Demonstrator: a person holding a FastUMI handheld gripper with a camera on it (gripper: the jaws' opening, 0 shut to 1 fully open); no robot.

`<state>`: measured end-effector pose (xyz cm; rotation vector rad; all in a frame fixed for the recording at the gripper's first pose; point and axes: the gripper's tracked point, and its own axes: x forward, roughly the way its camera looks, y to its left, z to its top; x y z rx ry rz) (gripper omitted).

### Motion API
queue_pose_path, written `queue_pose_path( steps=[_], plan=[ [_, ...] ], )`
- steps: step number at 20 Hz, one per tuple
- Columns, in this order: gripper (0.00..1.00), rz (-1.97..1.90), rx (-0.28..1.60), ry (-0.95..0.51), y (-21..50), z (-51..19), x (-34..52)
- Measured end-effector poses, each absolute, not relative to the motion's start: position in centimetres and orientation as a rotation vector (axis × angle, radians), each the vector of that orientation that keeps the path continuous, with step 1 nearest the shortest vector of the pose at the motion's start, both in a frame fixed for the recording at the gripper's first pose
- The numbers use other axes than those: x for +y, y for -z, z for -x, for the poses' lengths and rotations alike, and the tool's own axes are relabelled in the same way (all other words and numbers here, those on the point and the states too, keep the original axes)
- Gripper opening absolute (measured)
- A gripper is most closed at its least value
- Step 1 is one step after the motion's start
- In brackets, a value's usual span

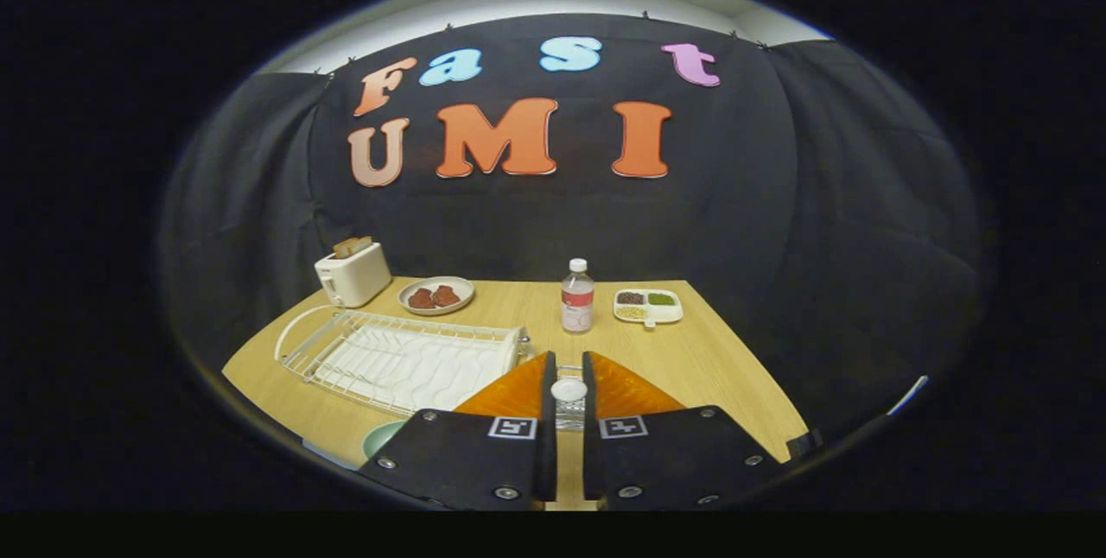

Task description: Take the plate from the dish rack, then take the spoon from the basket and place it into the plate.

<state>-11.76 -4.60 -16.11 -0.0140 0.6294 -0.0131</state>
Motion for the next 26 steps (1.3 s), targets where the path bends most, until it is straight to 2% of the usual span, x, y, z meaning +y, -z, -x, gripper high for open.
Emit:
queue_pose_path(
  steps=[4, 8, 19, 26],
  plan=[
    [0.12, -0.039, 0.651, -0.132, 15.4, 13.6, -0.6],
    [0.12, -0.153, 0.741, -0.264, 17.6, 16.2, 3.5],
    [0.12, -0.145, 0.9, -0.385, 26.4, 19.0, 8.3],
    [0.12, -0.155, 0.906, -0.405, 27.8, 19.7, 8.5]
  ],
)
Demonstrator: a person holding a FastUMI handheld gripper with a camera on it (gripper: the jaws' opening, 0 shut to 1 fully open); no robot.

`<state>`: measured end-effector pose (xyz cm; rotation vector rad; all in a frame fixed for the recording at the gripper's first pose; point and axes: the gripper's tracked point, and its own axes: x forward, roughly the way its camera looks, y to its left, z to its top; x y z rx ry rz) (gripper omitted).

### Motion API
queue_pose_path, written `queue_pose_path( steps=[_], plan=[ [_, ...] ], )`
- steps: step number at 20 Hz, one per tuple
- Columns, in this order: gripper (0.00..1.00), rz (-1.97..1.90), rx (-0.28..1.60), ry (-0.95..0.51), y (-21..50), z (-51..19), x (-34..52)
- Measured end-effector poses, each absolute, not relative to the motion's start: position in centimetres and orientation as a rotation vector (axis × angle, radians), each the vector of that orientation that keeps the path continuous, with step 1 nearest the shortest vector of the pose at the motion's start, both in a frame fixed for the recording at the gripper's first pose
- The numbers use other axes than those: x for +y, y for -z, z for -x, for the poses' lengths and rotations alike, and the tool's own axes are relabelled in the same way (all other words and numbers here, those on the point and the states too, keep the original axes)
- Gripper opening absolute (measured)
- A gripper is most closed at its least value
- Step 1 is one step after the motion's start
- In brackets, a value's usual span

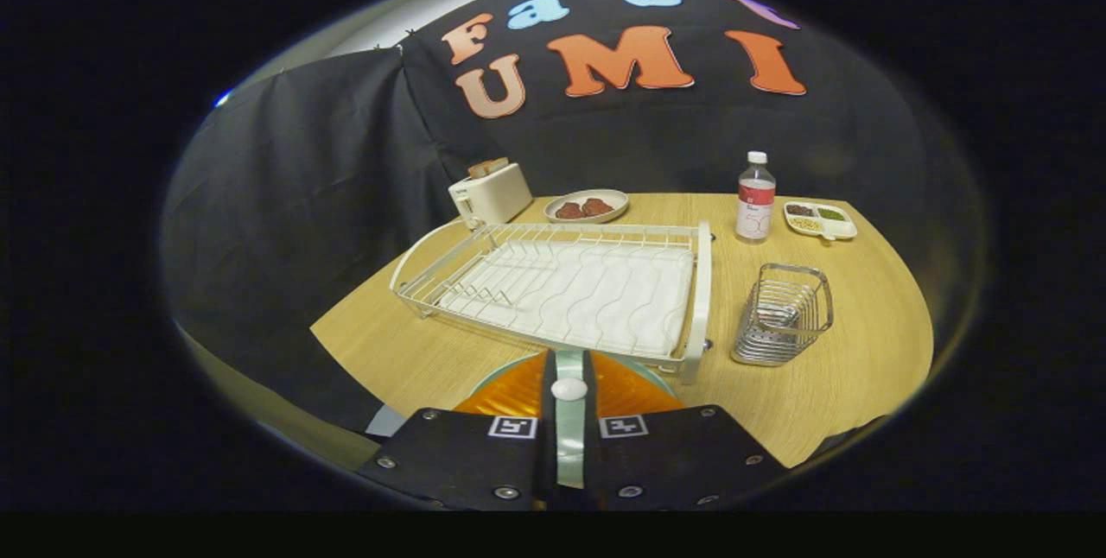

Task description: Take the plate from the dish rack, then take the spoon from the basket and place it into the plate.

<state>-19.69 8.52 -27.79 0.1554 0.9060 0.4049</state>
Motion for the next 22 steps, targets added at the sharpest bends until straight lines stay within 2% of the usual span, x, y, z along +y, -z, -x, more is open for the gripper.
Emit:
queue_pose_path(
  steps=[7, 16, 18, 21, 22],
  plan=[
    [0.14, -0.258, 0.994, -0.337, 29.9, 21.9, 6.2],
    [0.26, -0.276, 1.156, -0.244, 33.5, 25.6, 4.1],
    [0.35, -0.274, 1.128, -0.228, 32.9, 24.7, 3.6],
    [0.55, -0.249, 1.061, -0.195, 31.2, 22.4, 2.5],
    [0.58, -0.24, 1.033, -0.184, 30.4, 21.5, 2.2]
  ],
)
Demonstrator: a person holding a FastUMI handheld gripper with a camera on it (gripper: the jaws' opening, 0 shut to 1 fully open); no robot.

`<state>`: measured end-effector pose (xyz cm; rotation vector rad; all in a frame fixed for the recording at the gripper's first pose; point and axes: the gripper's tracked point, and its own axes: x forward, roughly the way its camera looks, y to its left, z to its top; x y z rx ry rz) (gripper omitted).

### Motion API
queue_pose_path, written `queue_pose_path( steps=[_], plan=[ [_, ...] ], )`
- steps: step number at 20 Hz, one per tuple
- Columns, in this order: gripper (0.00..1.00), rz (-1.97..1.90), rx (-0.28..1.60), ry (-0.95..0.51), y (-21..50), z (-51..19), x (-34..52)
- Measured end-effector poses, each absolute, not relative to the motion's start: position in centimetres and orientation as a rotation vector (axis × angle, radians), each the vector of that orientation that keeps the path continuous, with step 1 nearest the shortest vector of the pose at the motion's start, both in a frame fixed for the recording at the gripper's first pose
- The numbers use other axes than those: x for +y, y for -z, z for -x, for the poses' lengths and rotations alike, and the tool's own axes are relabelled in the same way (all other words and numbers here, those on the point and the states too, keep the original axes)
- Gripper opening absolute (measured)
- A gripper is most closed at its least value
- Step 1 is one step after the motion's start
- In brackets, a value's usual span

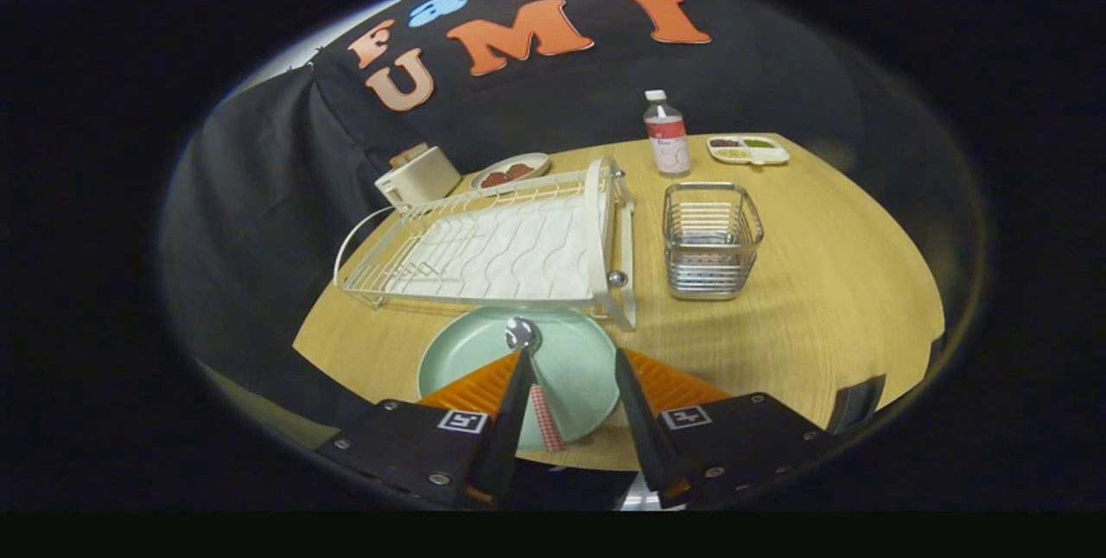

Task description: Take the plate from the dish rack, then take the spoon from the basket and place it into the plate.

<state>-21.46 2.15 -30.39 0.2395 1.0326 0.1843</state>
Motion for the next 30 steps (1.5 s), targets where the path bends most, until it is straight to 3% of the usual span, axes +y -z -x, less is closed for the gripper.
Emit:
queue_pose_path(
  steps=[7, 17, 23, 30],
  plan=[
    [0.87, -0.179, 0.754, -0.124, 23.0, 13.8, 0.5],
    [0.98, -0.14, 0.439, -0.032, 14.6, 7.6, -0.8],
    [0.98, -0.052, 0.271, 0.004, 10.7, 5.7, -1.3],
    [0.98, -0.045, 0.258, 0.066, 11.1, 5.3, -2.2]
  ],
)
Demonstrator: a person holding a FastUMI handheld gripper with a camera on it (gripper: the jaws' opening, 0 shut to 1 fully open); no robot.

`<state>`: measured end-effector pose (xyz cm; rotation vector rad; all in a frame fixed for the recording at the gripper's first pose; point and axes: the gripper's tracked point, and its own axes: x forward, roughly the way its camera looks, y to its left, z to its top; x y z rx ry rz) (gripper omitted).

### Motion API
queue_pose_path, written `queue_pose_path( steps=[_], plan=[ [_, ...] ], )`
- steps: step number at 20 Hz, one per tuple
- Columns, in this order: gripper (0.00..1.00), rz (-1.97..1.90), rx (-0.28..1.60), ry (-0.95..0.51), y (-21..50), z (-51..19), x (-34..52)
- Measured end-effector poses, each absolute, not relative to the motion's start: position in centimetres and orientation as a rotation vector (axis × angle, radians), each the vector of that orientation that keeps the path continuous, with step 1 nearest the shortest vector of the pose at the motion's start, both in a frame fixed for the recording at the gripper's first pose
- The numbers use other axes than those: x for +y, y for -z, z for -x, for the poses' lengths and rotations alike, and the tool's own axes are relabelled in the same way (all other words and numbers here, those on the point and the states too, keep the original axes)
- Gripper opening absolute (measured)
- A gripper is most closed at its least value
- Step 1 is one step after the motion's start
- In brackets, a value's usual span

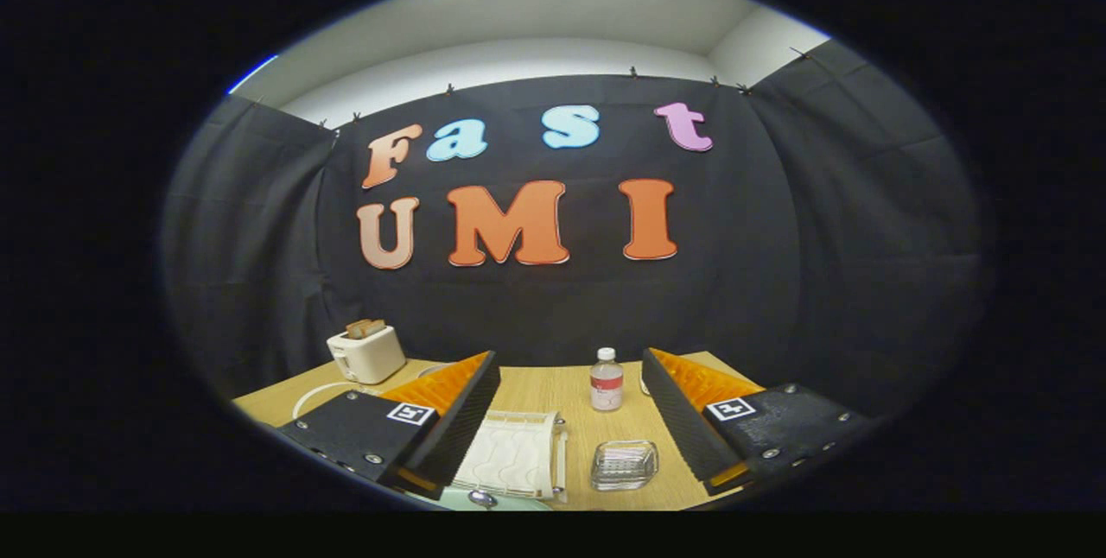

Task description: Take the plate from the dish rack, then take the spoon from the basket and place it into the plate.

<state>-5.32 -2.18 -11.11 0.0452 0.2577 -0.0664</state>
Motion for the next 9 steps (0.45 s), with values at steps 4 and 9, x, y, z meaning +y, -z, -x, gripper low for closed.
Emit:
queue_pose_path(
  steps=[4, 9],
  plan=[
    [0.98, -0.045, 0.241, 0.081, 10.7, 4.66, -2.2],
    [0.98, -0.062, 0.242, 0.072, 10.83, 4.34, -1.66]
  ],
)
